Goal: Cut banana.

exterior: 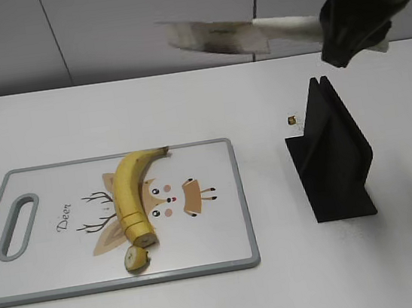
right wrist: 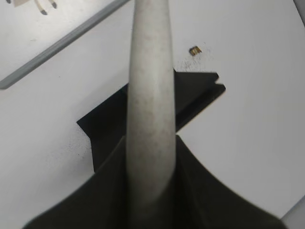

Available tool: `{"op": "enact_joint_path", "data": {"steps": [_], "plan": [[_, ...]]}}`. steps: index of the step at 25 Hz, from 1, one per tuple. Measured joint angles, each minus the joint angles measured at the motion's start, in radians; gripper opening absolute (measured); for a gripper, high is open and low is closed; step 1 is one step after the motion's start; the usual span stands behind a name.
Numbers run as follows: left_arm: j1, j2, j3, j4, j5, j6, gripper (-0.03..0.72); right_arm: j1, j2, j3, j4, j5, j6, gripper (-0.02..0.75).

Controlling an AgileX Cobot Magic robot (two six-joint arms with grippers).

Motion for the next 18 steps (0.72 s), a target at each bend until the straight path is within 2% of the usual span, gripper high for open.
{"op": "enact_joint_path", "data": {"steps": [10, 13, 18], "plan": [[-0.006, 0.447, -0.282, -0.073, 0.092, 0.363, 0.551, 0.0, 0.163, -0.084, 0.2, 0.0, -0.583, 0.16], [-0.036, 0.559, -0.34, -0.073, 0.095, 0.449, 0.551, 0.0, 0.191, -0.087, 0.247, -0.001, -0.691, 0.16], [-0.118, 0.703, -0.368, -0.07, 0.1, 0.606, 0.551, 0.0, 0.24, -0.089, 0.32, -0.003, -0.799, 0.16]]}}
